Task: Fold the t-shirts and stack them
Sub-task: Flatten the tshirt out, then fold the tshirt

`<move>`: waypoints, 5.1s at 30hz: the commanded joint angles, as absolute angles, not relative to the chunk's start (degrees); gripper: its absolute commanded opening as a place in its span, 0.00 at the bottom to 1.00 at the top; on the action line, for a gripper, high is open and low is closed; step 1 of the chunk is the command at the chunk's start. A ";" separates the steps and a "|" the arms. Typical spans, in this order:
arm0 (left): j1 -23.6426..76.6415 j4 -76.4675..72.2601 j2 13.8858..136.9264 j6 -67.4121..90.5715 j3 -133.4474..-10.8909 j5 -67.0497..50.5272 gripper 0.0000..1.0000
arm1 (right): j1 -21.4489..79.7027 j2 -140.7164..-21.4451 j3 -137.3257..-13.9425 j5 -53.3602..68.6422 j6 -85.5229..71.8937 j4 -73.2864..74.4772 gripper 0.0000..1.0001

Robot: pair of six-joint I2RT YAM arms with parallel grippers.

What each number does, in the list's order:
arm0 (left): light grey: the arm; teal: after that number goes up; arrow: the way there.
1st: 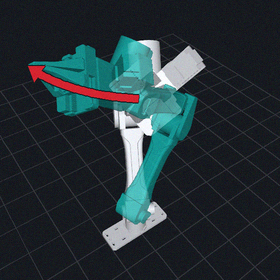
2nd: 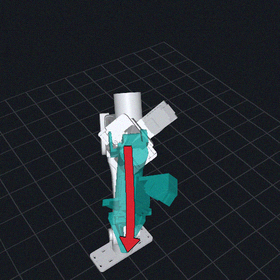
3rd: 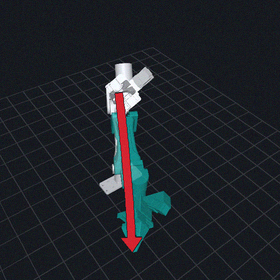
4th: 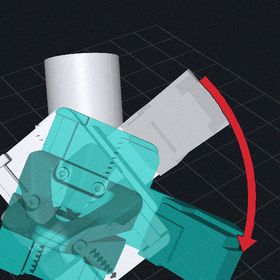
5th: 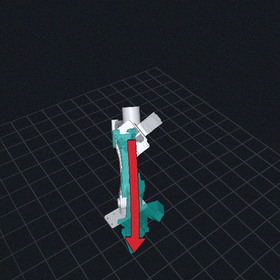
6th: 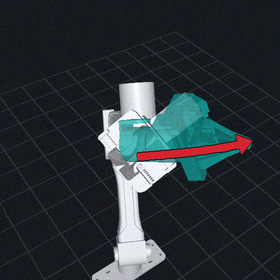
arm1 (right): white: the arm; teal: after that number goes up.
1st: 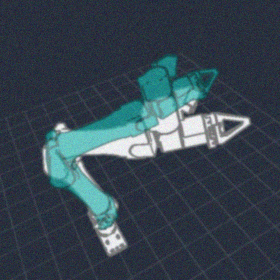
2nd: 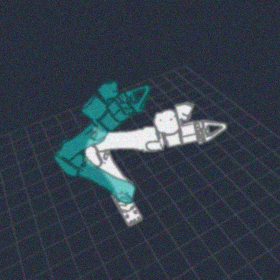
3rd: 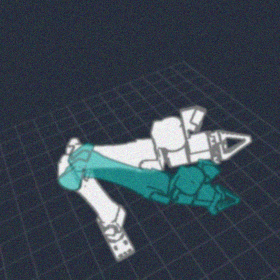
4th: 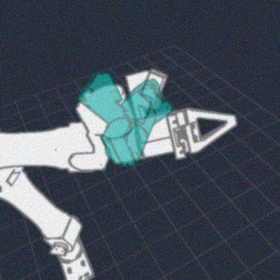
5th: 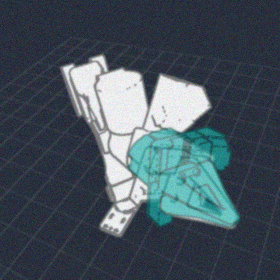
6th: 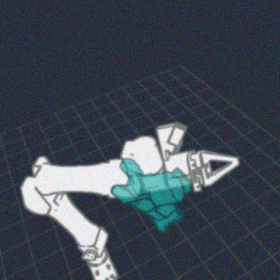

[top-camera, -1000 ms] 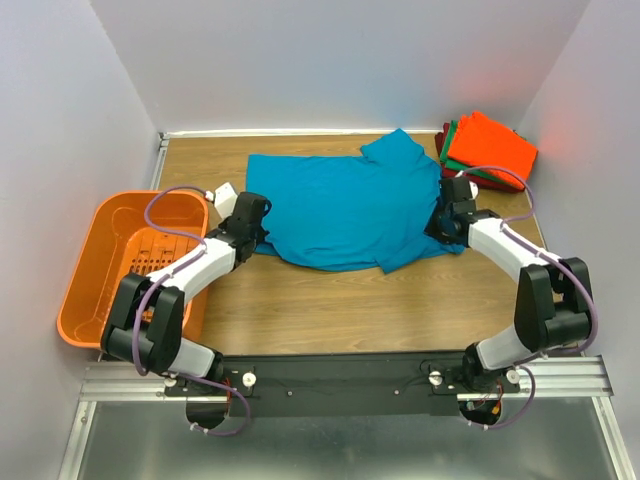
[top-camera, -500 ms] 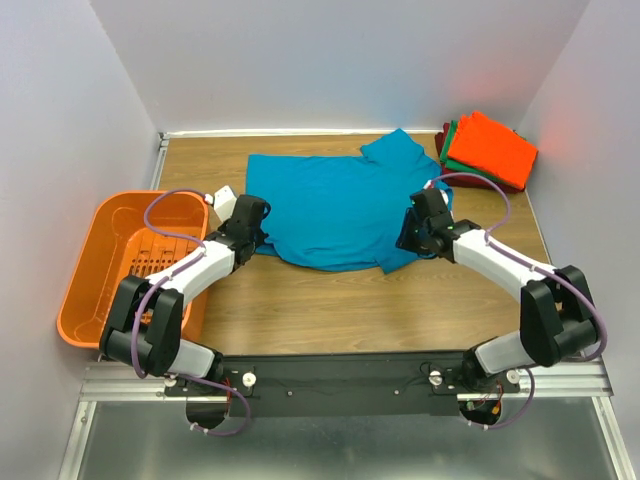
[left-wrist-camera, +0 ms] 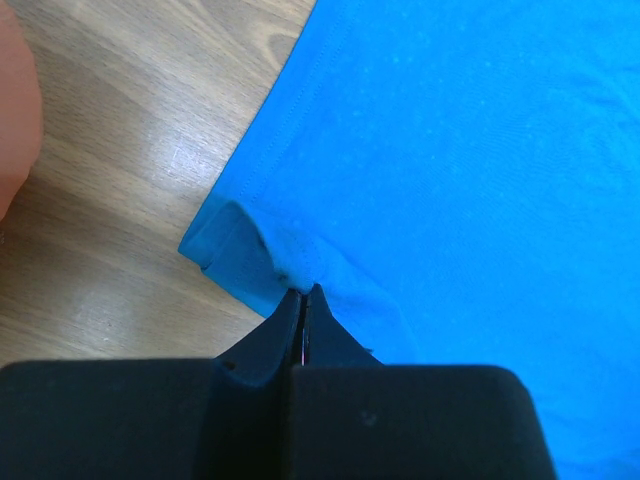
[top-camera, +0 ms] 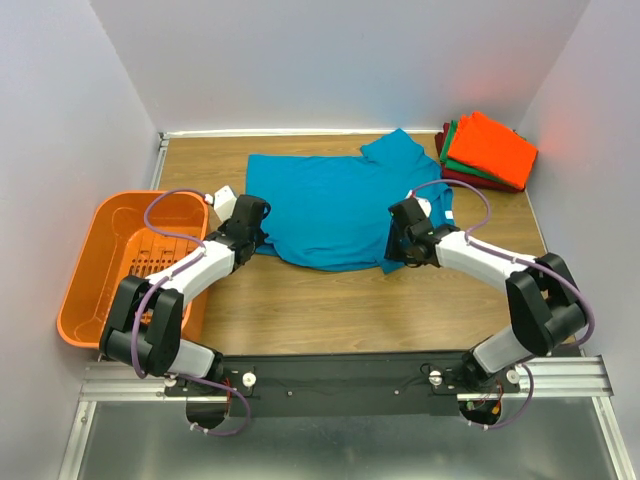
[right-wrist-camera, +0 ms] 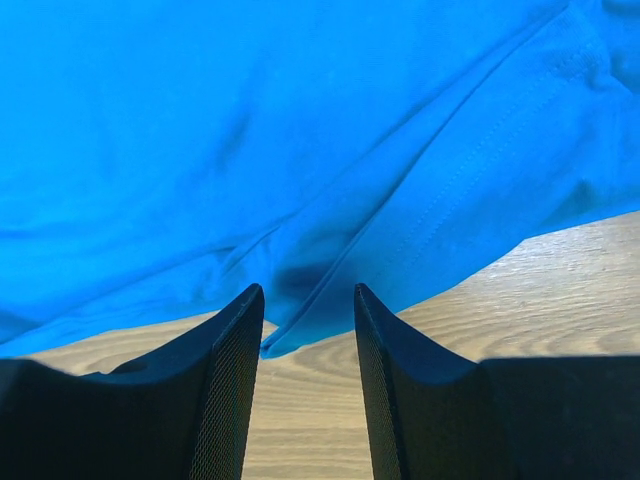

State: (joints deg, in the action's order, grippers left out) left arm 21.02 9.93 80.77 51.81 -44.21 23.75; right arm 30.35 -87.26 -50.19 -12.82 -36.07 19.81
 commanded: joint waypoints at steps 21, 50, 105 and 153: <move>20.83 10.02 77.61 52.29 -42.72 24.34 0.00 | 31.29 -78.76 -41.14 -17.84 -40.16 21.45 0.11; 22.15 11.95 66.98 54.32 -34.37 23.20 0.00 | 31.29 -35.60 -23.38 -3.79 -53.70 31.45 0.01; 22.24 7.12 63.19 51.50 -31.64 18.90 0.00 | 16.44 -68.64 -32.78 -25.75 -59.07 33.85 0.50; 24.08 20.92 52.73 58.45 -26.10 21.27 0.00 | 16.44 -46.84 -47.73 -24.26 -51.24 49.24 0.01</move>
State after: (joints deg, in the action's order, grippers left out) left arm 23.55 19.92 53.74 57.74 -26.33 21.21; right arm 16.75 -44.56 -48.18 -21.82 -52.84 51.68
